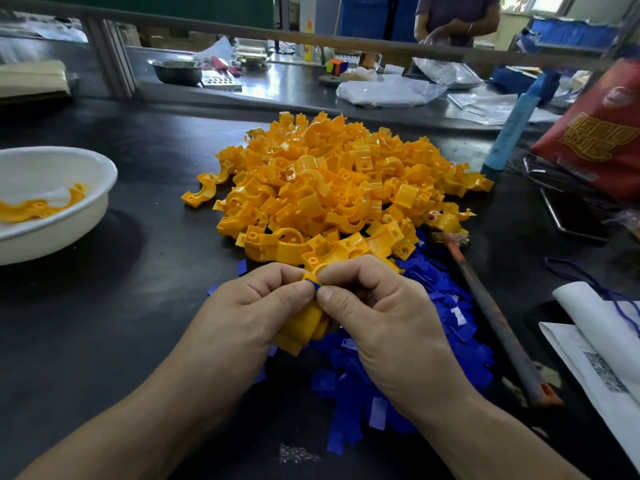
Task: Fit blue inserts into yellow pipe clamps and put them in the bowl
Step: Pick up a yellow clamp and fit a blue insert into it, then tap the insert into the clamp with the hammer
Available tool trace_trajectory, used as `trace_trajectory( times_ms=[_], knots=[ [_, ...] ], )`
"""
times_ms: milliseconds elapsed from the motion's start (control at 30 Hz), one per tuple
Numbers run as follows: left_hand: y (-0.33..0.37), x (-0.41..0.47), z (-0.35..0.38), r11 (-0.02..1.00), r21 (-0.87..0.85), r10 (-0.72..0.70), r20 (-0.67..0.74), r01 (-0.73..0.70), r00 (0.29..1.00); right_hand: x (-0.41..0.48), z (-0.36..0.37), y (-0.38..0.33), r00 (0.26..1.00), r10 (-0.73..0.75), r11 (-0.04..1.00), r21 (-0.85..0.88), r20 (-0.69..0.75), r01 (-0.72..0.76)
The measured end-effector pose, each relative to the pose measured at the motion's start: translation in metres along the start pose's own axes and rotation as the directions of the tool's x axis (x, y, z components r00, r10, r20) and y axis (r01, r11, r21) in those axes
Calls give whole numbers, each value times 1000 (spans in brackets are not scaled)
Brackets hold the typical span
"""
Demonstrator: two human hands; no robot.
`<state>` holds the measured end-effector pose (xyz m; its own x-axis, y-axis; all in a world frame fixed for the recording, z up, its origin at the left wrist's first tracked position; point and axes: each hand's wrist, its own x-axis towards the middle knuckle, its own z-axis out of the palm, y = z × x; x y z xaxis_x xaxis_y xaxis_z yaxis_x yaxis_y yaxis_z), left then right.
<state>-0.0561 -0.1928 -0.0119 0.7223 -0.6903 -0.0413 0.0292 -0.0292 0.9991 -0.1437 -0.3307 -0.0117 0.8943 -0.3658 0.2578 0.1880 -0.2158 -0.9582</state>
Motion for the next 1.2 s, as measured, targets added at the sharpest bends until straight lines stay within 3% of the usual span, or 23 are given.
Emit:
trace_trajectory(
  times_ms=[67,133,200,267,367,467,600,667,767,967,1000,1100,1200],
  knots=[
    [4,2,-4,1000,17,0,4,0,1000,0,1,-1,999,-37,992,-120,-1,37],
    [6,6,-15,998,62,5,-78,-1,997,2,-2,-4,993,-116,946,-307,-19,105],
    [7,13,-37,985,168,19,-270,28,963,5,-15,-8,971,-211,881,-453,-109,140],
    [6,19,-64,927,353,52,-455,126,889,11,-36,-12,942,-247,810,-582,-227,72],
    [-1,27,-91,731,593,21,-514,338,857,19,-74,-11,931,-125,625,-756,-343,-194],
    [-6,29,-97,533,732,-1,-502,425,865,16,-103,-8,913,52,359,-845,-405,-395],
    [-2,25,-98,365,829,-36,-443,424,896,4,-122,1,874,289,66,-903,-391,-426],
    [1,23,-99,265,874,-78,-402,408,912,-2,-124,7,854,371,-5,-921,-363,-390],
    [3,19,-98,178,907,-82,-372,381,925,-8,-127,12,838,401,6,-914,-370,-407],
    [4,18,-84,173,943,-51,-278,283,959,-8,-133,15,839,343,98,-872,-423,-480],
    [2,19,-78,188,952,-48,-239,243,970,-9,-133,15,846,307,163,-852,-435,-497],
    [-1,20,-68,231,960,-84,-144,160,986,-14,-126,5,837,243,529,-656,-491,-538],
    [2,19,-76,257,947,-101,-173,193,980,-20,-114,-16,838,167,801,-424,-519,-423]
  ],
)
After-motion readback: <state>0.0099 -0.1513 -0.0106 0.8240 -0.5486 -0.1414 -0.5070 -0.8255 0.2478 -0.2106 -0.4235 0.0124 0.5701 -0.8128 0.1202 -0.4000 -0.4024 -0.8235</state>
